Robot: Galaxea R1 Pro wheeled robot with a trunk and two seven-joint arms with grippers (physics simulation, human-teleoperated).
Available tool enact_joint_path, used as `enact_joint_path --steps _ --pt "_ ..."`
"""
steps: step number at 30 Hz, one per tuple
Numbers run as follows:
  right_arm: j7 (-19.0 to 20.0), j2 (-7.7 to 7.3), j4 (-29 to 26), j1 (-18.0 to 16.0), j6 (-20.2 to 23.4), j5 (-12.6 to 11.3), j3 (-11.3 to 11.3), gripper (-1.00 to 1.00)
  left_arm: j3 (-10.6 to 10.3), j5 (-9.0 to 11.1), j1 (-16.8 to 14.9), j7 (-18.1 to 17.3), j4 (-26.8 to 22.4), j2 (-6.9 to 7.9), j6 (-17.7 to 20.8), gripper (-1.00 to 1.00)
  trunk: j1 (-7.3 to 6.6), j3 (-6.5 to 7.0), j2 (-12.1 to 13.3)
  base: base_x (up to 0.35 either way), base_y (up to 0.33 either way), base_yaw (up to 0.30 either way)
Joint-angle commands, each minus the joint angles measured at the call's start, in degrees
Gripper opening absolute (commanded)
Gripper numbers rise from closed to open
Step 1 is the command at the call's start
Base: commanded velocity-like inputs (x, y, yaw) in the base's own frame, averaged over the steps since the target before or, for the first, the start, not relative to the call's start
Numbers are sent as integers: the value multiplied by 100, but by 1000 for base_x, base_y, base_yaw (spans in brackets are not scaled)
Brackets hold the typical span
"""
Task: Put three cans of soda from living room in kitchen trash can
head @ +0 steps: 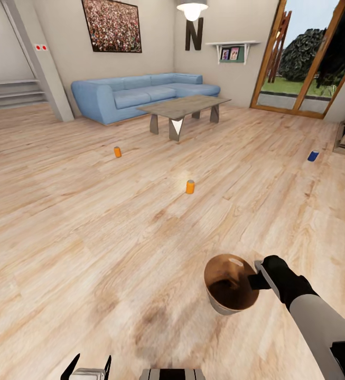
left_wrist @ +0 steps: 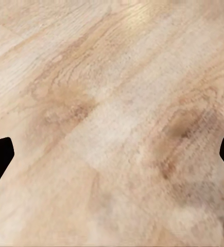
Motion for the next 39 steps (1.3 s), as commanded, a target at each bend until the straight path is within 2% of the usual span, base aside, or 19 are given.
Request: enact_joint_path --steps 1,14,22,28,30,31,32,33,38,39 --pt "576 -5 7 0 16 18 -31 -100 -11 -11 0 3 48 0 5 100 -3 23 1 0 0 0" --pt "600 9 16 -1 17 10 -28 -100 0 -17 -10 -2 50 0 18 100 -36 311 19 0 0 0" --pt "584 181 -15 -2 17 4 -50 -100 -1 -17 -15 -5 50 0 22 100 -57 489 29 0 0 0" --pt "604 249 -52 -2 17 -3 -63 -100 6 -13 -23 -15 19 5 81 100 -72 622 37 0 0 0" --pt "676 265 -56 -2 17 -3 -90 -100 7 -2 -26 -19 -8 10 201 100 -78 666 40 0 0 0" --pt "795 273 -58 -2 17 0 -163 -100 9 3 -41 -22 -43 12 397 100 -80 688 41 0 0 0" --pt "856 277 -59 -2 17 2 -211 -100 9 3 -41 -22 -43 12 397 100 -83 710 43 0 0 0" --pt "909 279 -60 -2 17 4 -256 -100 12 8 -64 -25 -71 14 623 100 -85 732 44 0 0 0" --pt "1059 279 -61 -2 6 10 -391 -100 16 14 -197 -29 -150 16 1087 100 -98 843 51 0 0 0" --pt "1090 276 -62 -2 10 10 -424 -100 17 15 -284 -30 -238 17 1296 100 -101 865 52 0 0 0"
